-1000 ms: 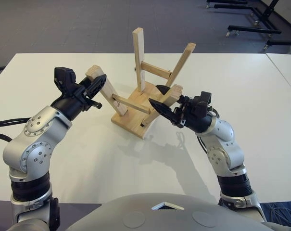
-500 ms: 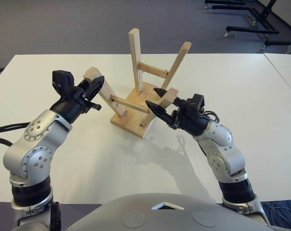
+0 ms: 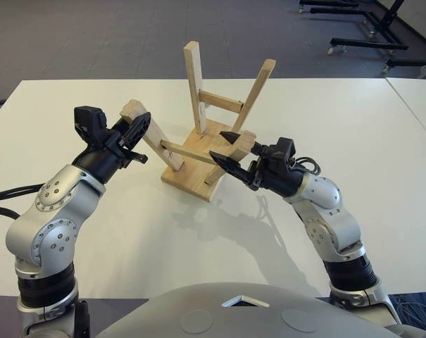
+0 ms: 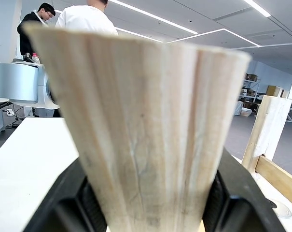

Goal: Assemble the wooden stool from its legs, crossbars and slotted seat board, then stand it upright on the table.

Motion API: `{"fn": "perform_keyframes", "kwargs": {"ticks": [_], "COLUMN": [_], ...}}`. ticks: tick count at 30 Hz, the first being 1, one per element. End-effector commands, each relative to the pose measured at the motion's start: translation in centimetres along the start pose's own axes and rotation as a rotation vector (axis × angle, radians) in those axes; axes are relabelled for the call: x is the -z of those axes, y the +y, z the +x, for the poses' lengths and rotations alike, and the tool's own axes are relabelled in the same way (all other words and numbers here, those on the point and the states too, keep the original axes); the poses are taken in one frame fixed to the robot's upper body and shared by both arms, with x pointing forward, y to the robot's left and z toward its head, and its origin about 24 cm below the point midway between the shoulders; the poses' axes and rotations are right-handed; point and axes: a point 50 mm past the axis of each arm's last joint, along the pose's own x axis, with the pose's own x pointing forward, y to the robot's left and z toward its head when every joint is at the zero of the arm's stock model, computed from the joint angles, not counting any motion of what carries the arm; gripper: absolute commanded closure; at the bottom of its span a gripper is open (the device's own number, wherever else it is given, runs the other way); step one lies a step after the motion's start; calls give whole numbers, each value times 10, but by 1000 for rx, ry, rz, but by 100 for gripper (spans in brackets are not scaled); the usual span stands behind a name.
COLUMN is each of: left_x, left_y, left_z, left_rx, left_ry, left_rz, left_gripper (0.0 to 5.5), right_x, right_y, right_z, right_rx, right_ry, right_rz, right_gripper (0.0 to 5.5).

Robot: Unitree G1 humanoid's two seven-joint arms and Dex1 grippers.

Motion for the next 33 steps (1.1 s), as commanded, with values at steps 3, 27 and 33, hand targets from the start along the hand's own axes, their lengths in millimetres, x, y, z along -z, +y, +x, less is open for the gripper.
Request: {"fn": "perform_keyframes", "kwargs": {"ticks": [3,27,33], "left_x": [15,18,39], "left_y": [-1,-5,-11], "left_z": [-2,0,3], "left_rx": [24,52,86], "left_ry": [99,123,177], "left_rz": [-20,-16,-51], "left_gripper": [448,448,448], "right_x": [21,9,8], "right_y": [2,9,6], "right_z": [1,39,40], "right_rx": [24,-21,-22], "right_ry": [108,160,160], "right_rz": [48,35,36], "right_gripper": [346,346,346]}}
